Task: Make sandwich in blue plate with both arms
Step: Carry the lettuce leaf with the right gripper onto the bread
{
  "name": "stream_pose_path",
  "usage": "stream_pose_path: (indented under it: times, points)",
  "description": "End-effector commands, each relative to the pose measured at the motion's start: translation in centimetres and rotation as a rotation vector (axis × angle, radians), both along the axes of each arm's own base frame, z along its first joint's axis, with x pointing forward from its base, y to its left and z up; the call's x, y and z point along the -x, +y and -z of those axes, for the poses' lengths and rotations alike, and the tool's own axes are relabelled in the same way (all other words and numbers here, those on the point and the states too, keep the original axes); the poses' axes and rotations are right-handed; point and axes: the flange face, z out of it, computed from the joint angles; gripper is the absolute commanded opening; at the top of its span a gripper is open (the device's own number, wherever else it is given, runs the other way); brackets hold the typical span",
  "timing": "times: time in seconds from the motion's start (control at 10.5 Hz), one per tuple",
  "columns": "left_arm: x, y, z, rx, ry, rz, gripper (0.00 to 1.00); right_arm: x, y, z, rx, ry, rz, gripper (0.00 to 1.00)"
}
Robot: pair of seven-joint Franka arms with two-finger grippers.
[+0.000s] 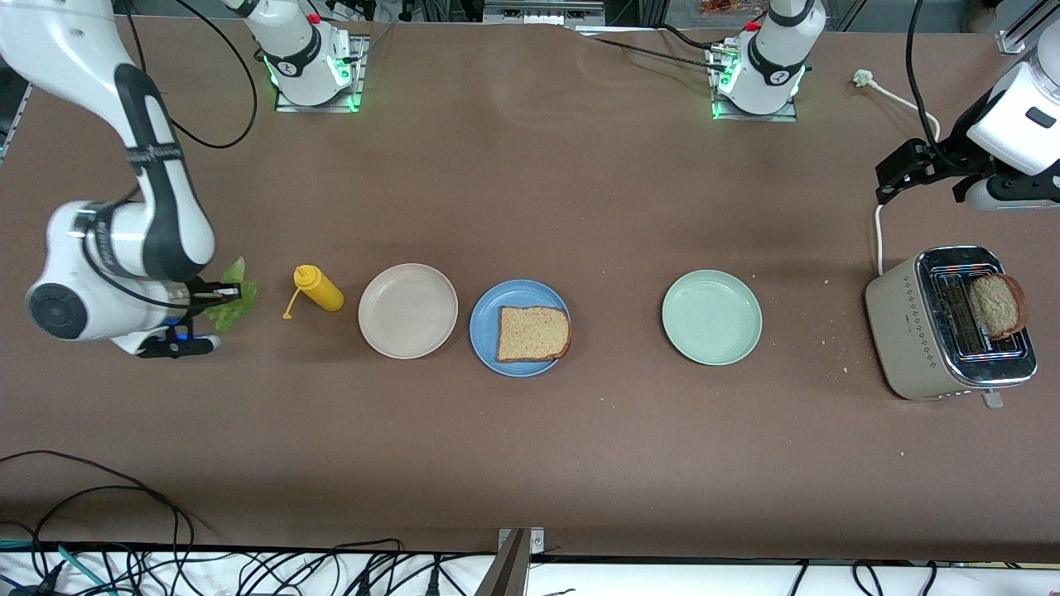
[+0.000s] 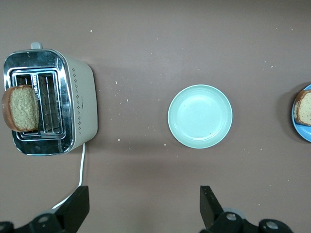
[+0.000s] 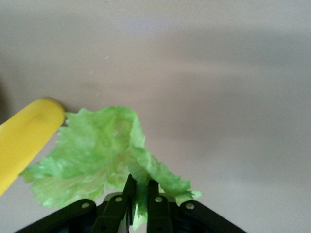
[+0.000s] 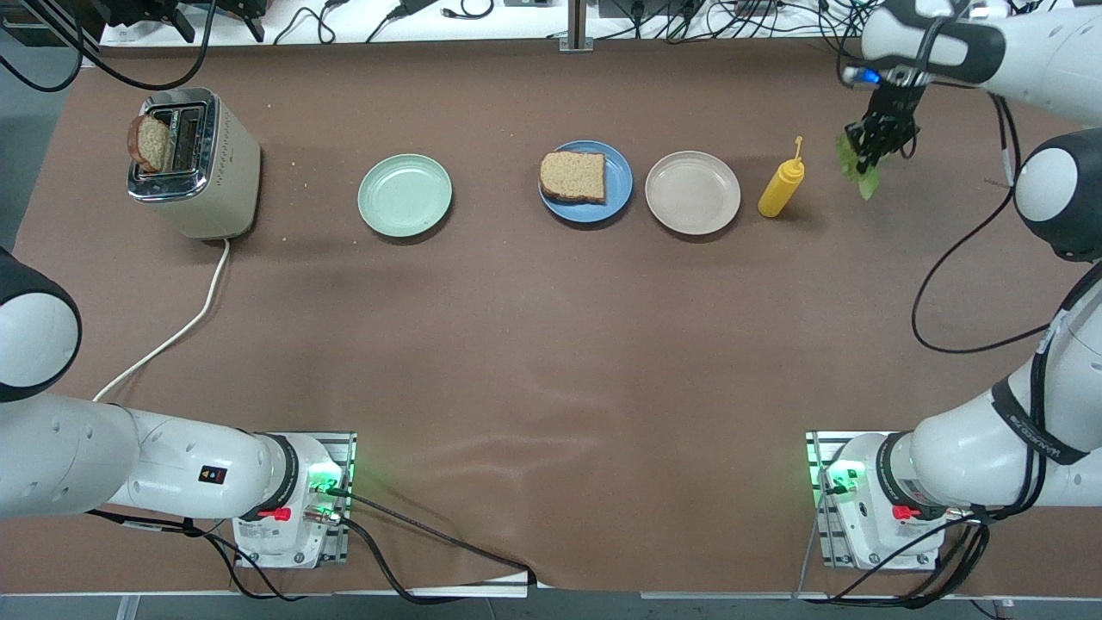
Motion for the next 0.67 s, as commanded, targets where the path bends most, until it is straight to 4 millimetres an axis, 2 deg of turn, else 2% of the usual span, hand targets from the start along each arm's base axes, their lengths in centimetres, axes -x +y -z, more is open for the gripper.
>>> stream_pose_path:
  times: [0.0, 0.19, 0.29, 0.38, 0.57]
  points:
    - [0.2, 0.2, 0.1, -0.038, 0.011, 0.005, 1.00, -1.6, 2.6, -10.3, -0.021, 0.064, -0.022, 0.00]
    - [0.2, 0.1, 0.1, -0.048, 0.008, 0.008, 1.00, -1.7, 6.4, -13.5, -0.056, 0.062, 0.008, 0.00]
    - [0.2, 0.1, 0.2, -0.048, 0.011, 0.008, 1.00, -1.6, 9.1, -13.9, -0.046, 0.060, 0.050, 0.00]
    - [0.2, 0.2, 0.2, -0.048, 0.011, 0.005, 1.00, -1.2, 12.6, -14.3, -0.038, 0.057, 0.070, 0.00]
    - [0.2, 0.2, 0.1, -0.048, 0.010, 0.005, 1.00, -0.2, 20.9, -12.8, -0.023, 0.056, 0.102, 0.00]
